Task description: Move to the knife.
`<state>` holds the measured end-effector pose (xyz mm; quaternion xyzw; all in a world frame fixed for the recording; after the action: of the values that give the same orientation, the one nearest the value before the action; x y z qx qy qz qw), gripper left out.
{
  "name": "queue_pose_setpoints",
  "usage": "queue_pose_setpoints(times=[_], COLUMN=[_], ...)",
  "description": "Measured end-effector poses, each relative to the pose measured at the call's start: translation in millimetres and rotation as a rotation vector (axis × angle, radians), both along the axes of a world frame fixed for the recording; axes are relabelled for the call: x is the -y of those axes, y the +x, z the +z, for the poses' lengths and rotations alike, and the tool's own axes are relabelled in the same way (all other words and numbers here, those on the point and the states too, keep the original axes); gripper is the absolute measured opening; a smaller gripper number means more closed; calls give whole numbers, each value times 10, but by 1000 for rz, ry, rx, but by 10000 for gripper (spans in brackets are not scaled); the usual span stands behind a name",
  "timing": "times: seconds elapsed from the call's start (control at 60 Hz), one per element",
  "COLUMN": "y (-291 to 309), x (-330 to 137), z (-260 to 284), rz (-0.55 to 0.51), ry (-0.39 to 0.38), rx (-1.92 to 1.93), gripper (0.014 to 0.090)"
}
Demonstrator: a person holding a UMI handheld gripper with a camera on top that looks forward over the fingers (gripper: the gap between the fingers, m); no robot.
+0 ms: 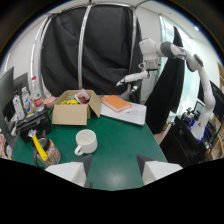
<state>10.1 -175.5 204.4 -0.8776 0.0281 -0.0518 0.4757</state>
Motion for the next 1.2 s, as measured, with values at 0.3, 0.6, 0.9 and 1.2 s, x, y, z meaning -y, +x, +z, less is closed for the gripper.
queue_pose_setpoints(times=[0.3,0.6,0.9,1.2], y=[-338,-1543,-2525,-3461], x=[8,-133,-286,-508], z=[-39,-83,10,-143], rz=[16,169,326,408], ry=[-13,-59,-88,-132], rx=[3,-18,-58,-64], gripper=[850,857,854,847])
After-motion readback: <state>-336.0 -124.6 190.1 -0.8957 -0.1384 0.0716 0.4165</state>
